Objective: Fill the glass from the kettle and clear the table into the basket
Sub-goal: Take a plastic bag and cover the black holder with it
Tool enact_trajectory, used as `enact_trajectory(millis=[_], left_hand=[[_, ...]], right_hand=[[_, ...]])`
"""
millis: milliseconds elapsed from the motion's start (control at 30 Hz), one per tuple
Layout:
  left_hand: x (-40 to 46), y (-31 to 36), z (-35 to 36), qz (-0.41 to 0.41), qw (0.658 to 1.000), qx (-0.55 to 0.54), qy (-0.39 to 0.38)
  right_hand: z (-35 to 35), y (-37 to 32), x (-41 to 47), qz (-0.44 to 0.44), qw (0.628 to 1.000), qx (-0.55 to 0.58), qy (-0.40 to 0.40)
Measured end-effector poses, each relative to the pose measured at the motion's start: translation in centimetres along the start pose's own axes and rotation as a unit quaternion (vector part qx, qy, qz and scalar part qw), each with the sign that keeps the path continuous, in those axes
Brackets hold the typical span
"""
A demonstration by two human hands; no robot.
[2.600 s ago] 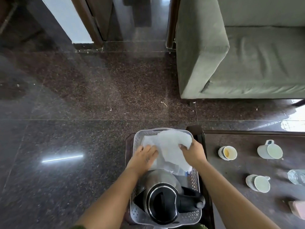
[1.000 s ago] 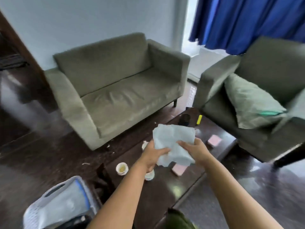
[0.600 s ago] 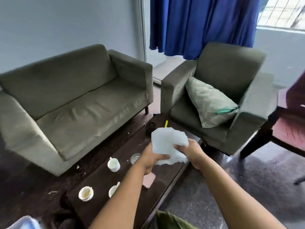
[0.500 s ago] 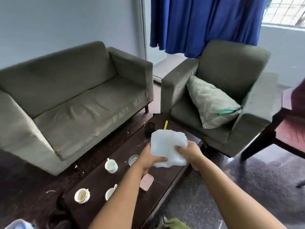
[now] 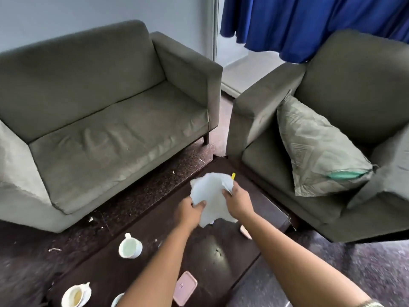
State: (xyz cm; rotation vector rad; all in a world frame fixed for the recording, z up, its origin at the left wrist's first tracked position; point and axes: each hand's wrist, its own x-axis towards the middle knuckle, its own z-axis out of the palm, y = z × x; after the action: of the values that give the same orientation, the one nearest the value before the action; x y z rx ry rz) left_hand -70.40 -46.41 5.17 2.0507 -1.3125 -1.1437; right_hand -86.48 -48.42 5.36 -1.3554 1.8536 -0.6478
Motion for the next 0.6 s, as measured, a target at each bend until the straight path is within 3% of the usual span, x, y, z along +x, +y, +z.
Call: enact_trajectory(millis=[200,333,600], left_hand=[[8.1,1.6,2.6,-0.010,0.994,-0.059,0.086],[12.7,-0.1,4.9,-0.021,0.984,0.066,0.164],[17.7,-3.9,8.4,0.011,0.976,0.145,0.165]], right_hand=[[2.7,-1.2,9.0,-0.071,0.997,0.020,0.034],[6.7,1.1,13.5,-0.095,0.995,0.006,0.022],[12.1,5.1,17.5,-0.071,0.997,0.010,0.033]])
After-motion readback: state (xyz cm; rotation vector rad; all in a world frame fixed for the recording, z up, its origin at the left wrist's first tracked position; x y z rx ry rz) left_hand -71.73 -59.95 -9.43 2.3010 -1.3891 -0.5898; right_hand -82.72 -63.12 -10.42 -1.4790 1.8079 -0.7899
